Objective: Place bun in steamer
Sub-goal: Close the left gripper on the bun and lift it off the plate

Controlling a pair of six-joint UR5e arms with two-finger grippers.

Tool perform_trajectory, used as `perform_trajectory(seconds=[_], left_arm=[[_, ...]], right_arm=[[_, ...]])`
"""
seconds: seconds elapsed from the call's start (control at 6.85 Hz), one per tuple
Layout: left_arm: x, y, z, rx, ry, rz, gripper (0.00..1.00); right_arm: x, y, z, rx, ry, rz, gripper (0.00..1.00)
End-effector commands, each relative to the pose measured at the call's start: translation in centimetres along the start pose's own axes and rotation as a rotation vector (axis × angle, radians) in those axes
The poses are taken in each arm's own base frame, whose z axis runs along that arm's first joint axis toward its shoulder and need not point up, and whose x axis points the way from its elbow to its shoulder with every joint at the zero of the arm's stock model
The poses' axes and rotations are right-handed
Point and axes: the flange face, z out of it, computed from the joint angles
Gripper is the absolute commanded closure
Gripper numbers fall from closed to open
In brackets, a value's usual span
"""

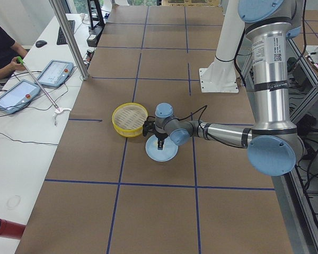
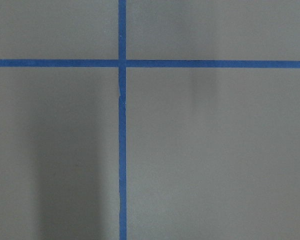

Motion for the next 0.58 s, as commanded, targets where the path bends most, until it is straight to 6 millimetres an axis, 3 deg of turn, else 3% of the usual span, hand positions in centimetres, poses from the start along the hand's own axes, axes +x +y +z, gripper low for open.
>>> perform_trajectory(seconds=[0.0, 0.44], left_arm=[[0.06, -0.02, -0.22, 0.002, 0.003, 0.002, 0.60], [0.25, -0.20, -0.67, 0.012, 0.008, 0.011, 0.67]], right_arm=[[-0.05, -0.01, 0.04, -0.001, 0.000, -0.001, 0.00], [-0.05, -0.01, 0.04, -0.001, 0.000, -0.001, 0.00]])
